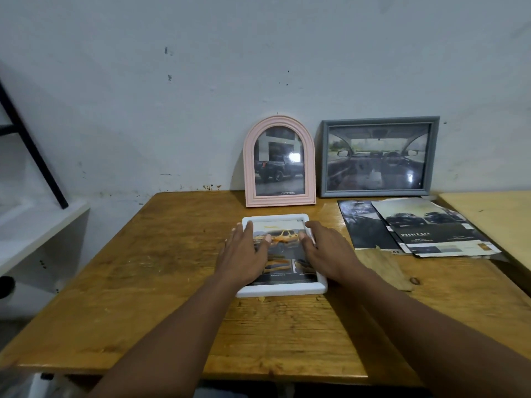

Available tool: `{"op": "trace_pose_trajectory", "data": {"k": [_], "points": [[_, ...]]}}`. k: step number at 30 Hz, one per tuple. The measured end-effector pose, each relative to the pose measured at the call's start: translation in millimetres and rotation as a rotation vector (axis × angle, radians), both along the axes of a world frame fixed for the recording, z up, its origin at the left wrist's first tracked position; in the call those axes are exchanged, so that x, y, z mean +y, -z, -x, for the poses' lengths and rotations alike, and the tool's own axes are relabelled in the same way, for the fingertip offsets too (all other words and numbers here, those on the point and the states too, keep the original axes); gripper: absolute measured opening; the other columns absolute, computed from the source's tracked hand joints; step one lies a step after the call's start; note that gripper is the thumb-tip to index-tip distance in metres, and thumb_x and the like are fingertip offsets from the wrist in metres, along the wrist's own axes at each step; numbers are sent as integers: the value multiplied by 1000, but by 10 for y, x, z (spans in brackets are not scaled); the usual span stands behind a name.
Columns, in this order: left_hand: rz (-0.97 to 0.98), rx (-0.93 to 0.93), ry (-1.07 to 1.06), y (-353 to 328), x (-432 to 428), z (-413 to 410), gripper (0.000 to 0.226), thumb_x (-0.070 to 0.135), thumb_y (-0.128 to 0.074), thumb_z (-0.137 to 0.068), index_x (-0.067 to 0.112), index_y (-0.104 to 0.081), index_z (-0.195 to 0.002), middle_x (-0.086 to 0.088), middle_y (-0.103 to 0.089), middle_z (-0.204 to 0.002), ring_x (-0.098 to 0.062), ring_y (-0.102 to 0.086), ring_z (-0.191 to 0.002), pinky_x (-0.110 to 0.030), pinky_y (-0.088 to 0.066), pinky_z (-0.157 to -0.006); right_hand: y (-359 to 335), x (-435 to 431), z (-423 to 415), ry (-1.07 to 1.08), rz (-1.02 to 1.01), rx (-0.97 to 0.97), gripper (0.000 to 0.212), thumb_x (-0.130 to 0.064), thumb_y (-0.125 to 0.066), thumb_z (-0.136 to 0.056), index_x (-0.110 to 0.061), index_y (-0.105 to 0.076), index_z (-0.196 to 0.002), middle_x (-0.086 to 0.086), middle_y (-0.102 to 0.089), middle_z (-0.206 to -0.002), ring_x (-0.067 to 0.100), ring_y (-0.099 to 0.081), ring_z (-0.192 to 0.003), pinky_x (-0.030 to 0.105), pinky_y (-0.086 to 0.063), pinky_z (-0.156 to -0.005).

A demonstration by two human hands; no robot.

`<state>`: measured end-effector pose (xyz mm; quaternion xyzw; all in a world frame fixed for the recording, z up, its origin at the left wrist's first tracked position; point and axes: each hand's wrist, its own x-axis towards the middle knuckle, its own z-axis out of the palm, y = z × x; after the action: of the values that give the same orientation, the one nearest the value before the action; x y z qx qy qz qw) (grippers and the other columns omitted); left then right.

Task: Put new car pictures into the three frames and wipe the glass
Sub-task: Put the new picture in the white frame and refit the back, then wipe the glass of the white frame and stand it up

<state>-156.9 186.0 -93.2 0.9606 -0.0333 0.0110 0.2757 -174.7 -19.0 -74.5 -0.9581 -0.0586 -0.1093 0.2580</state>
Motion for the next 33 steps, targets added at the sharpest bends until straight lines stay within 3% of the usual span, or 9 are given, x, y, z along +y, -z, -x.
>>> {"op": "trace_pose_trajectory", "data": {"k": [5, 11, 17, 19, 21, 24, 26, 29, 33], "points": [[-28, -8, 64, 16, -235, 9, 75, 63, -28, -103, 24, -8, -164, -5, -2, -172, -26, 1, -157, -50, -11, -126, -219, -424, 208, 121, 229, -54, 36, -40, -52, -95, -21, -60, -125, 3, -65, -125, 24, -57, -115, 44, -47, -97], [0, -8, 21, 33, -259, -2, 73, 60, -28, -104, 23, -9, -164, -5, -5, -171, -27, -3, -157, -50, -10, -126, -116, -789, 594, 99, 411, 116, 46, -58, -50, -90, -27, -57, -123, 2, -63, -120, 23, -57, -110, 40, -50, -89], [120, 0, 11, -68, -191, 36, 66, 55, -23, -107, 24, -10, -164, -2, -7, -171, -24, -4, -157, -48, -9, -126, -57, -741, 591, 125, 409, 28, 25, -26, -45, -99, -20, -60, -118, 5, -66, -116, 24, -57, -105, 36, -47, -81], [107, -28, 12, -100, -108, -5, 61, 46, -25, -109, 25, -9, -164, 1, -5, -171, -21, -2, -157, -47, -9, -127, -187, -737, 539, 197, 196, 27, 16, -19, -51, -97, -23, -64, -107, 5, -68, -102, 22, -62, -92, 33, -46, -69], [112, -52, 26, -129, -39, -50, 59, 39, -28, -110, 26, -8, -164, 2, -6, -172, -19, -3, -157, -48, -11, -127, -440, -741, 442, 307, -298, 55, 13, -15, -54, -98, -16, -67, -98, 8, -67, -89, 21, -62, -77, 31, -47, -61], [132, -58, 14, -162, 32, -102, 59, 34, -32, -110, 30, -8, -163, -1, -12, -171, -23, -7, -157, -48, -17, -124, -772, -698, 211, 420, -1110, 398, 17, -13, -51, -98, -4, -64, -92, 20, -70, -86, 27, -66, -72, 34, -54, -61], [167, -53, 25, -159, 55, -143, 60, 31, -35, -109, 33, -6, -163, -2, -14, -170, -25, -15, -156, -48, -24, -122, -844, -599, 91, 352, -1261, 582, 17, -17, -57, -93, -5, -66, -101, 18, -73, -91, 27, -68, -75, 36, -55, -66], [217, -62, 63, -96, 69, -207, 61, 31, -35, -109, 34, -6, -163, -2, -23, -168, -19, -39, -141, -38, -39, -110, -800, -341, -114, 193, -1134, 652, 13, -5, -56, -90, -4, -66, -99, 14, -73, -78, 24, -69, -67, 37, -56, -70], [225, -93, 90, -14, 38, -218, 62, 41, -31, -109, 40, 2, -161, 3, -25, -167, -17, -43, -137, -33, -39, -107, -661, 146, -511, -42, -426, 242, 19, -5, -55, -92, -11, -73, -97, 12, -71, -85, 23, -68, -78, 38, -56, -70]]}}
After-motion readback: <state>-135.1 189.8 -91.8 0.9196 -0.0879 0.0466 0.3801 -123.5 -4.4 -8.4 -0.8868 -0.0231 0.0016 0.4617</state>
